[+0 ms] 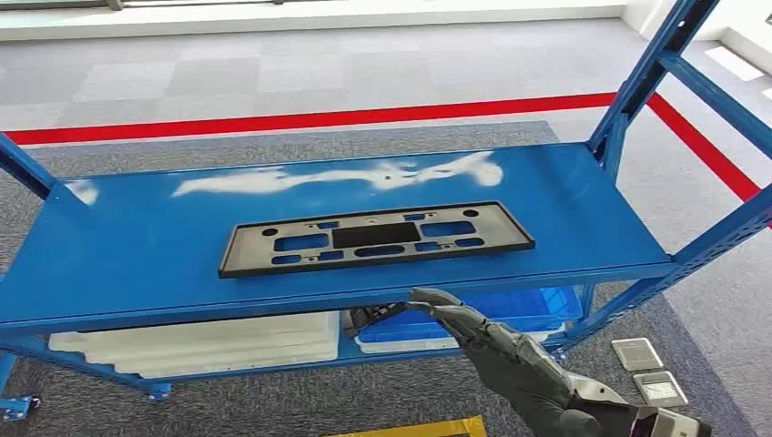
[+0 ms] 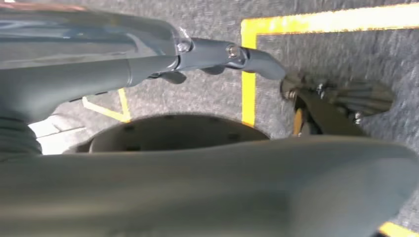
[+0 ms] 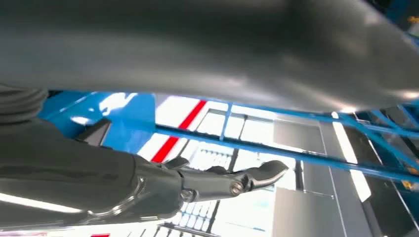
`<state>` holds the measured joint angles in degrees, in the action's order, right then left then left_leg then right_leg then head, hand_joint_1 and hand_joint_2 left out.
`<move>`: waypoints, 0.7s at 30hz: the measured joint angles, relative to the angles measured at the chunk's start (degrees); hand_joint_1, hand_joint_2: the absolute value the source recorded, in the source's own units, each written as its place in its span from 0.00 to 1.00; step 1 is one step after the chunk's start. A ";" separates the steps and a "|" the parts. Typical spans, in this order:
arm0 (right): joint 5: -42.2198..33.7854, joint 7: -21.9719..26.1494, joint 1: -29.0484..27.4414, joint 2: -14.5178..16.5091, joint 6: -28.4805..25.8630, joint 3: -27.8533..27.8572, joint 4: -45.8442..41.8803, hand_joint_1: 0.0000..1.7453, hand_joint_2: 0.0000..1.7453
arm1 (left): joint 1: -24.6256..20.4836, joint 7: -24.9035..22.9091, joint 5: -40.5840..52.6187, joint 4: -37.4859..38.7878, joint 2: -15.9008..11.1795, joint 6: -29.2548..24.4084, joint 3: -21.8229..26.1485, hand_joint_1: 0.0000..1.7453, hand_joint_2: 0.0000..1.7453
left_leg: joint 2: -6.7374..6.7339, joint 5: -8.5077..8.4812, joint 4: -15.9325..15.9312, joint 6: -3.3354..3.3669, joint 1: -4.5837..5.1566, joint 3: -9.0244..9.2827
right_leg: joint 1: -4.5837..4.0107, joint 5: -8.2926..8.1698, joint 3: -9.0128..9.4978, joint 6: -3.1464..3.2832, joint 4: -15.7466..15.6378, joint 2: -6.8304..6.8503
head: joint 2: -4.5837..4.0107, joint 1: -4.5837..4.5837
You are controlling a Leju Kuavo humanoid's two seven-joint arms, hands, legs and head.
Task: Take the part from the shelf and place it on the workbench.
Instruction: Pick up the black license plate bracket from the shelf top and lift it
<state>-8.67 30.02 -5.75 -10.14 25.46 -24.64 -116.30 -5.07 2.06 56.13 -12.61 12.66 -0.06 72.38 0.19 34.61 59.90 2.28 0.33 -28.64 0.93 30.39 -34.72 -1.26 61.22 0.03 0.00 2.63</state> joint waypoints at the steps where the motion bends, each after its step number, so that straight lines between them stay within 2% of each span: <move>1: -0.25 -0.79 0.05 -0.11 -0.25 0.02 0.29 0.00 0.00 | -0.06 0.06 -0.10 0.00 0.04 -0.15 0.02 0.00 0.00 | 0.00 -0.03 -0.07 0.27 0.01 0.10 | -0.03 0.04 0.05 -0.04 0.00 0.00 | 0.01 -0.02; 3: -0.98 -3.01 0.26 -0.56 -0.86 0.14 1.33 0.00 0.00 | -0.19 0.40 -0.42 0.00 0.16 -0.57 0.05 0.00 0.00 | 0.01 -0.10 -0.35 0.81 0.04 0.37 | -0.07 0.21 0.17 -0.03 0.01 0.00 | 0.01 -0.02; 5: -1.80 -5.18 0.69 -1.40 -1.35 0.33 3.09 0.00 0.00 | -0.28 0.89 -0.76 0.00 0.29 -0.96 0.10 0.00 0.00 | 0.01 -0.09 -0.70 0.80 0.04 0.59 | -0.11 0.45 0.22 0.20 0.01 0.00 | 0.01 -0.02; 9: -1.79 -6.54 2.76 -2.56 -2.66 0.39 6.66 0.00 0.00 | -0.39 1.92 -1.21 0.00 0.39 -1.08 0.24 0.00 0.00 | 0.01 -0.08 -1.15 0.74 0.06 0.76 | -0.14 0.69 0.22 0.53 0.01 0.00 | 0.01 -0.02; 12: -0.62 -8.01 5.75 -2.64 -5.72 -0.07 8.73 0.00 0.00 | -0.60 2.43 -1.92 0.00 0.60 -1.53 0.52 0.00 0.00 | 0.00 -0.07 -1.34 0.41 0.04 0.80 | -0.17 0.74 0.21 0.60 0.04 0.00 | 0.00 -0.02; 15: 1.77 -11.09 10.14 -2.65 -10.67 -1.48 10.95 0.00 0.00 | -0.83 2.50 -3.17 0.03 0.84 -3.14 1.55 0.00 0.00 | 0.00 -0.04 -1.39 -0.44 -0.02 0.84 | -0.18 0.74 0.24 0.61 0.06 -0.01 | 0.01 -0.02; 17: 6.76 -12.57 12.94 -2.65 -14.91 -2.65 12.57 0.00 0.50 | -0.86 1.99 -3.26 0.04 0.97 -4.05 2.02 0.00 0.00 | 0.00 -0.04 -1.40 -0.76 -0.03 0.86 | -0.17 0.74 0.30 0.61 0.07 0.02 | 0.00 -0.03; 19: 13.01 -13.88 15.72 -2.58 -18.80 -4.24 14.49 0.00 1.00 | -0.83 1.25 -3.09 0.04 1.08 -4.75 2.40 0.00 0.00 | 0.00 -0.05 -1.40 -0.79 -0.01 0.89 | -0.14 0.72 0.37 0.61 0.07 0.03 | 0.00 -0.03; 21: 18.24 -14.93 18.13 -2.31 -21.69 -6.07 16.55 0.00 1.00 | -0.83 0.64 -2.62 0.04 1.15 -5.11 2.62 0.00 0.00 | 0.00 -0.06 -1.39 -0.80 0.04 0.93 | -0.12 0.70 0.44 0.61 0.06 0.04 | 0.00 -0.03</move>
<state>9.58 15.09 12.38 -12.45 3.78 -30.72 -99.75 -5.90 2.70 53.51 -12.57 13.80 -5.17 75.00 0.19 34.56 58.51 1.48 0.37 -27.71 0.81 31.09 -34.27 -0.65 61.28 0.07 0.00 2.61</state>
